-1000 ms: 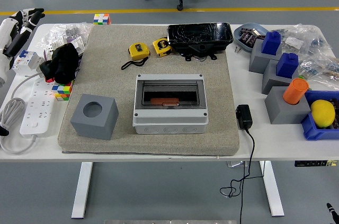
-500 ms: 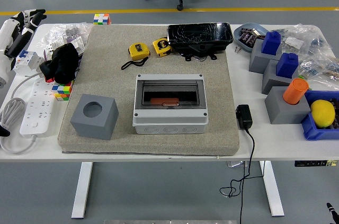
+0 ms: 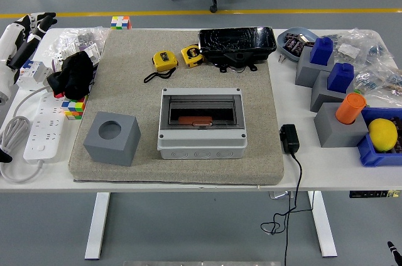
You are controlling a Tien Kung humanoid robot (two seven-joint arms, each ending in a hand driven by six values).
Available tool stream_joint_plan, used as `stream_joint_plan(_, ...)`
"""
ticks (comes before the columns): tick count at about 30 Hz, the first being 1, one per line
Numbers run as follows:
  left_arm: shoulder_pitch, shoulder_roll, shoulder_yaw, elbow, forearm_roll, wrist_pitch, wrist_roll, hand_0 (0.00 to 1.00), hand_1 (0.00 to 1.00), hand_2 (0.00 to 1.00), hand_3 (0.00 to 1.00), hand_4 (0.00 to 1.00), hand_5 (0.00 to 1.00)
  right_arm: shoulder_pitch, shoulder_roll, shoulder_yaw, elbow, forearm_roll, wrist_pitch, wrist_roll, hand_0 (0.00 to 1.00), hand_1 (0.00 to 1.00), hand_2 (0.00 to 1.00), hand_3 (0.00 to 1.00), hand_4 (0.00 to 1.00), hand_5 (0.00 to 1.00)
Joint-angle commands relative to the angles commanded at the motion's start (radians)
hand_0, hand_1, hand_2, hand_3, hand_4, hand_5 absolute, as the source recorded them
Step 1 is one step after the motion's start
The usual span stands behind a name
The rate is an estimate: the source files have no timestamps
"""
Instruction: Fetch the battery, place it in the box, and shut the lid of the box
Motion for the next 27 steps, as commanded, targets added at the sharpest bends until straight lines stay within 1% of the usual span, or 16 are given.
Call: stream_joint_plan(27,-0.001,0.0,-0.003,0.001,0.002,0.0,-0.005,0.857,0.849,0.793,0.785,0.998,0.998,0.0,0.003,0.006,0.0,0.002,0.0,0.001,0.79,0.747,0.747,0.795,0.998,0.998)
